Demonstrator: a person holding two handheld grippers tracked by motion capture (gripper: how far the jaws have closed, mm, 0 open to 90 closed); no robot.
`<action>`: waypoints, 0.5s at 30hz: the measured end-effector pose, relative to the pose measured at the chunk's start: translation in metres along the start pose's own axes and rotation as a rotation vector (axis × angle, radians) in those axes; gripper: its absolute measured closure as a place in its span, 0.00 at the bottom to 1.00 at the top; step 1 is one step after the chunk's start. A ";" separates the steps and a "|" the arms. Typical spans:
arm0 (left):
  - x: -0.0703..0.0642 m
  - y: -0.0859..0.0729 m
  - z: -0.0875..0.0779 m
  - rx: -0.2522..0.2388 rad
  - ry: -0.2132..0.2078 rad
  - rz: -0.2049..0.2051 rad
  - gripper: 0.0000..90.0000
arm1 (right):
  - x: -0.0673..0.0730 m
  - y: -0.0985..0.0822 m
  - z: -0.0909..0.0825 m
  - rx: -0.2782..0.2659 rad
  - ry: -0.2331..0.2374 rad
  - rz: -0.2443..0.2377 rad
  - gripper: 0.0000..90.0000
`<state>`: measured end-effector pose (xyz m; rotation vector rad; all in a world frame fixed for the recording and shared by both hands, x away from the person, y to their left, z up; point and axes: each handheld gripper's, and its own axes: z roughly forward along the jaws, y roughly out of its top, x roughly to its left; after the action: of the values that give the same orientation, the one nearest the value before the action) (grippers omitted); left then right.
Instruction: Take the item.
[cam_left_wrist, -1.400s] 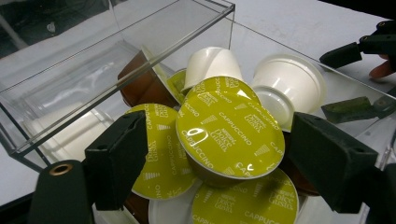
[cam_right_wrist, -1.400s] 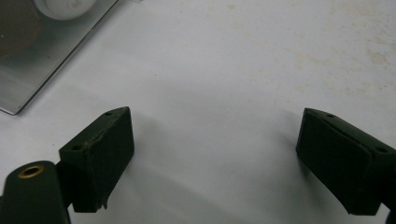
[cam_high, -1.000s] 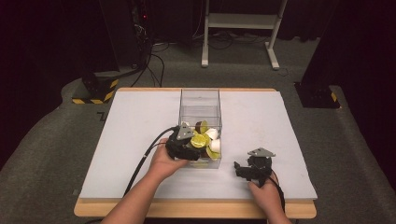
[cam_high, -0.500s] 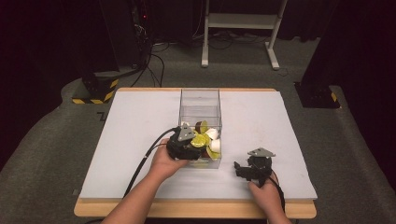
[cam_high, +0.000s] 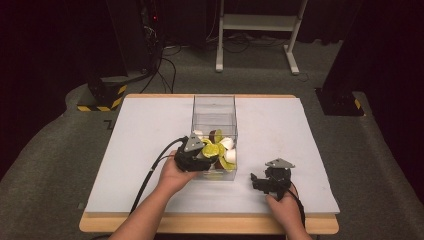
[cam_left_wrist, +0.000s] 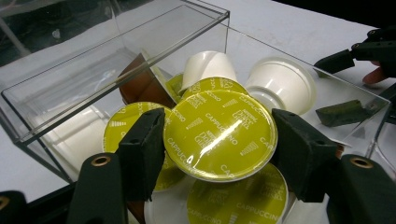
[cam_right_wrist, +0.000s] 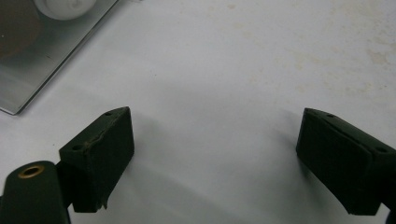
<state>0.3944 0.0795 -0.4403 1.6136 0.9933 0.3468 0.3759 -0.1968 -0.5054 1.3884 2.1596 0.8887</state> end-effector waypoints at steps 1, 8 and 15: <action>0.000 0.000 -0.001 0.001 0.001 0.001 0.42 | 0.000 0.000 0.000 0.000 0.000 0.000 0.12; 0.001 0.002 -0.006 -0.012 -0.006 -0.009 0.42 | 0.000 0.000 0.000 0.000 -0.001 0.000 0.12; 0.001 0.004 -0.011 -0.033 -0.003 -0.026 0.42 | 0.000 0.000 0.000 0.000 0.000 0.000 0.12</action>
<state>0.3891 0.0875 -0.4336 1.5704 1.0000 0.3411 0.3759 -0.1968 -0.5054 1.3886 2.1596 0.8883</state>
